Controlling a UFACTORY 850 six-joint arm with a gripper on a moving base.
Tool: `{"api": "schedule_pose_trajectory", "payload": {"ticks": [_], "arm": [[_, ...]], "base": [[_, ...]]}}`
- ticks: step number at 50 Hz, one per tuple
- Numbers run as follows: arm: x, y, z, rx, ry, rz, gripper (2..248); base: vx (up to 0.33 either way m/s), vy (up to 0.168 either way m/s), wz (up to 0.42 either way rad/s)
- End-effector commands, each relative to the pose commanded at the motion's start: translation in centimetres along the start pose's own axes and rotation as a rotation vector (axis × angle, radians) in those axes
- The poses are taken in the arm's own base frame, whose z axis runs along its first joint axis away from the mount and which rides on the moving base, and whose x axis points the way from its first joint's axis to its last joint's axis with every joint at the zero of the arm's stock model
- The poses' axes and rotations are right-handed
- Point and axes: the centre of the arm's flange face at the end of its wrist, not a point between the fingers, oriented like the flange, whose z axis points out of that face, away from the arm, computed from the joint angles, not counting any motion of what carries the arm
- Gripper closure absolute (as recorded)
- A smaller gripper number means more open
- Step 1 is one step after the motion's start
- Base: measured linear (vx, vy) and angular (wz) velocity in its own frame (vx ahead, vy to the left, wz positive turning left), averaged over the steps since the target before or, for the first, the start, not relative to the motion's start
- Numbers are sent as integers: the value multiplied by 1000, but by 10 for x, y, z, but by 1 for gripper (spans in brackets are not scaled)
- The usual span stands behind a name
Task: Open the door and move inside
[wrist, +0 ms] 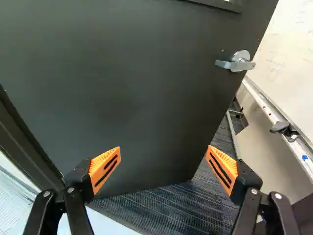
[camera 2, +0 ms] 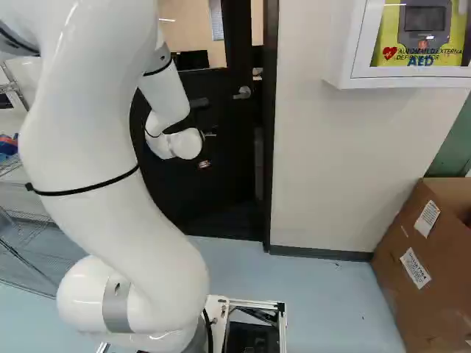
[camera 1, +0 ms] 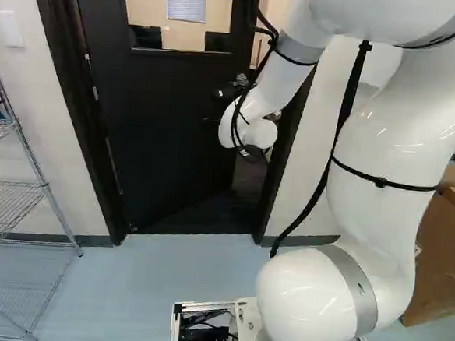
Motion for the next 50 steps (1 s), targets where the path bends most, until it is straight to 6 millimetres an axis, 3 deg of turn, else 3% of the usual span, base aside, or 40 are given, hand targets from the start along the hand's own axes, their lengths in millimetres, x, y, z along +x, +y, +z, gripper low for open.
{"api": "schedule_pose_trajectory", "payload": {"ticks": [50], "arm": [[-27, 43, -85, -136, -23, 37, 3]], "base": [[0, 0, 0]]}}
